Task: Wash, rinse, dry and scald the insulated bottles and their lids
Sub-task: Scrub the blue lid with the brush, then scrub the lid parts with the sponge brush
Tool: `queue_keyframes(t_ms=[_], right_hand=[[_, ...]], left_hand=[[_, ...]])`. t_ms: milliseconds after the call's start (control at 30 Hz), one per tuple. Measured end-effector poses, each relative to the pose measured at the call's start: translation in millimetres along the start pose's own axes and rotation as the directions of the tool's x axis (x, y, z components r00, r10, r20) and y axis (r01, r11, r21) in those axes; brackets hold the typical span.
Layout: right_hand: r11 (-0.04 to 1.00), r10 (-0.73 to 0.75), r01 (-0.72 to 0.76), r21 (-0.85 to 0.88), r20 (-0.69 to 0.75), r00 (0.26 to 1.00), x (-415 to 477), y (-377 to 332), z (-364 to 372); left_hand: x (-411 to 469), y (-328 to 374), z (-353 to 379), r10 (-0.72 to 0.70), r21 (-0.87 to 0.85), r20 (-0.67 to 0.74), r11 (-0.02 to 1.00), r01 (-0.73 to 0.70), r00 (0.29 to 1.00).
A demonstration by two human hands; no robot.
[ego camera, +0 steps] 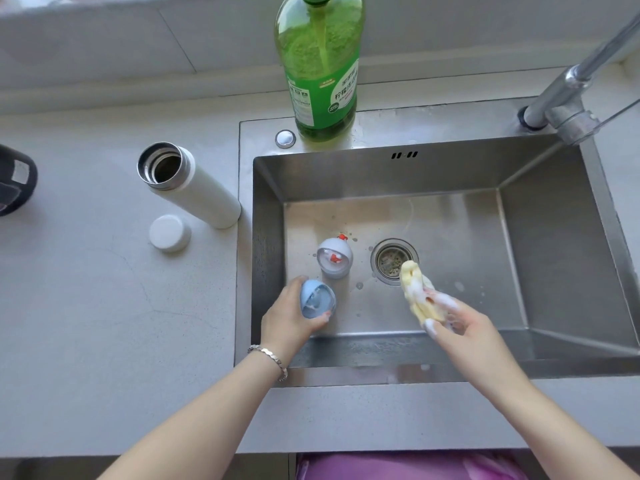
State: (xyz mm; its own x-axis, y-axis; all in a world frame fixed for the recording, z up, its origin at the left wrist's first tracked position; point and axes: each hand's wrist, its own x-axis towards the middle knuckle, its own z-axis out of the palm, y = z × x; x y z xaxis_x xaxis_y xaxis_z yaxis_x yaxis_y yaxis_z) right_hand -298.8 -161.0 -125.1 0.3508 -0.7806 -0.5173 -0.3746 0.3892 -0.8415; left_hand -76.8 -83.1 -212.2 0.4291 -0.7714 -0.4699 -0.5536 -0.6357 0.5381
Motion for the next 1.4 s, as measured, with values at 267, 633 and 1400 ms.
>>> queue_keyframes(t_ms=[267,633,1400], right_hand=[[0.999,0.017,-0.015,-0.041,0.043,0.999,-1,0,2],[0.977,0.037,-0.024,-0.212,0.058,0.998,5,-17,12],[0.944,-0.155,0.184,-0.273,0.126,0.980,-26,-59,6]], left_hand=[[-7,0,4,0.068,0.149,0.119,0.985,-0.086,0.990],[28,-45,-155,-0.140,0.128,-0.503,0.964,0.234,0.853],[-80,64,-101,-0.084,-0.952,0.291,0.078,0.297,0.953]])
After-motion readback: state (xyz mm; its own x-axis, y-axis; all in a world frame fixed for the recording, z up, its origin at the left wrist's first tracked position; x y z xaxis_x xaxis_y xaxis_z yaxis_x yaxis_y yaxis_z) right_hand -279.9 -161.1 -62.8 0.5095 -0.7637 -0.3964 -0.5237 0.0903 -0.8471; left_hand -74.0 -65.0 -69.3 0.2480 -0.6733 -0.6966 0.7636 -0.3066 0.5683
